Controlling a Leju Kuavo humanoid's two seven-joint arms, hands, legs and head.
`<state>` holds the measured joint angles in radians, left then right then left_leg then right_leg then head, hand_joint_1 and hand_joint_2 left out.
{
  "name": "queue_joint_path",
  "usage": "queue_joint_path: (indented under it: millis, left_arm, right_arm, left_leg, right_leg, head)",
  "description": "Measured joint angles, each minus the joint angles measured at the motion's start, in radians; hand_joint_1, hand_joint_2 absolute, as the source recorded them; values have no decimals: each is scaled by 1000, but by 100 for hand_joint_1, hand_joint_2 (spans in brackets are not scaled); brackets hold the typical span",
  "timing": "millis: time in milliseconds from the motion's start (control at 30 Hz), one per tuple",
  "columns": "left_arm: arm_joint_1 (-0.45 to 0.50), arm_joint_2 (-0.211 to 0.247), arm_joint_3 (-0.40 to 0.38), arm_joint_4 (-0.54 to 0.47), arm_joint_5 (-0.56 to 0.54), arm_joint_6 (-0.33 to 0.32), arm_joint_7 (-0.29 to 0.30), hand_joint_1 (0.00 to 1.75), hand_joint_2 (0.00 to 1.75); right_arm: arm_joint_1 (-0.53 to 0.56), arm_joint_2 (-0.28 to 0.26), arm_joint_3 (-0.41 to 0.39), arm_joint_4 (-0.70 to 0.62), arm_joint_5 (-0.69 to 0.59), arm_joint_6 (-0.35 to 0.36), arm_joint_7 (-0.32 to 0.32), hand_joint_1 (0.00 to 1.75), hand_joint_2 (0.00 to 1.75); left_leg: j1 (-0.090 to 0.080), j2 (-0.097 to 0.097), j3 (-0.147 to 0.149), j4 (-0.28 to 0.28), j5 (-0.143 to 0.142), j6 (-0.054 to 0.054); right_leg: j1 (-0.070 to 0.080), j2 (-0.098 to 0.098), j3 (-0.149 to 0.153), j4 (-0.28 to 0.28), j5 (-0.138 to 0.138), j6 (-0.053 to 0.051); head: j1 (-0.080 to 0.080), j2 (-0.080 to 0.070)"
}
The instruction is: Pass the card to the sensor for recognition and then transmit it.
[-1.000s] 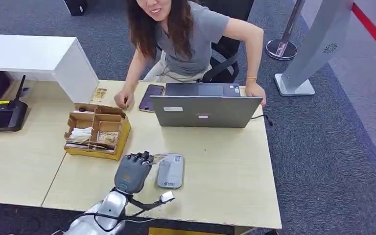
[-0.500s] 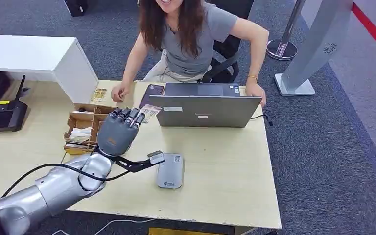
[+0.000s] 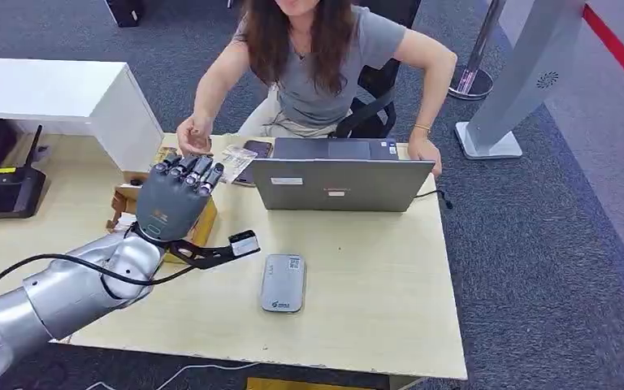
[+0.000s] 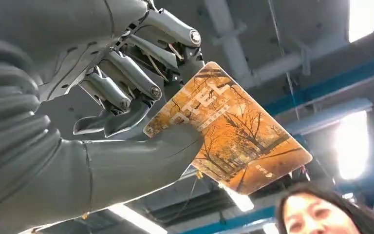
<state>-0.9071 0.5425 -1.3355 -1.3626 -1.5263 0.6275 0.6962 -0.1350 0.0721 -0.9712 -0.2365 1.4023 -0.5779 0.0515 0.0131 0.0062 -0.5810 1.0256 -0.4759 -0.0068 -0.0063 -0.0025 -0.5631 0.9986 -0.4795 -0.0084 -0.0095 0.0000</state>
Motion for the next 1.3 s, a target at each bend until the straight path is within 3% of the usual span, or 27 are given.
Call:
queue_joint_path:
  millis: [233,600,733,767,900,933,967,1000,1033,1067,1300]
  left_arm:
    - [6,94,34,-84,0,-15,2,175,175]
    - [18,129,59,-119,0,-23,2,175,175]
    - [22,134,64,-126,0,-27,2,162,175]
    - [23,135,66,-127,0,-27,2,143,175]
    - [32,139,73,-129,0,-26,2,147,175]
    - [33,140,74,-129,0,-27,2,140,175]
    - [34,141,74,-129,0,-27,2,110,175]
    - [34,141,75,-129,0,-27,2,110,175]
    - [35,141,76,-129,0,-27,2,21,175]
    - [37,142,77,-129,0,-27,2,0,175]
    - [38,148,89,-136,0,-33,2,0,175]
  right_arm:
    - [16,0,0,0,-16,-6,-1,0,0]
    - [19,1,0,0,-16,-9,-11,0,0]
    - [21,1,0,0,-17,-11,-13,0,0]
    - [21,1,0,0,-17,-12,-13,0,0]
    - [21,1,0,0,-17,-18,-13,0,0]
    - [21,1,0,0,-17,-18,-14,0,0]
    - [21,1,0,0,-17,-18,-14,0,0]
    - [21,1,0,0,-17,-19,-15,0,0]
    - [21,1,0,0,-17,-20,-15,0,0]
    - [21,1,0,0,-17,-21,-15,0,0]
    - [21,1,0,0,-17,-21,-16,0,0]
  left_leg:
    - [0,0,0,0,0,0]
    - [0,0,0,0,0,0]
    - [0,-1,0,0,0,0]
    - [0,0,0,0,0,0]
    - [0,0,0,0,0,0]
    - [0,0,0,0,0,0]
    - [0,0,0,0,0,0]
    - [0,0,0,0,0,0]
    - [0,0,0,0,0,0]
    - [0,0,0,0,0,0]
    - [0,0,0,0,0,0]
  right_leg:
    - [0,0,0,0,0,0]
    - [0,0,0,0,0,0]
    - [0,0,0,0,0,0]
    - [0,0,0,0,0,0]
    - [0,0,0,0,0,0]
    - [0,0,0,0,0,0]
    - [0,0,0,0,0,0]
    - [0,0,0,0,0,0]
    - [0,0,0,0,0,0]
    - [0,0,0,0,0,0]
    - [0,0,0,0,0,0]
  head:
    - [0,0]
    - [0,0]
    - [0,0]
    - [0,0]
    - [0,0]
    - [0,0]
    - [0,0]
    - [0,0]
    - [0,0]
    - [0,0]
    - [0,0]
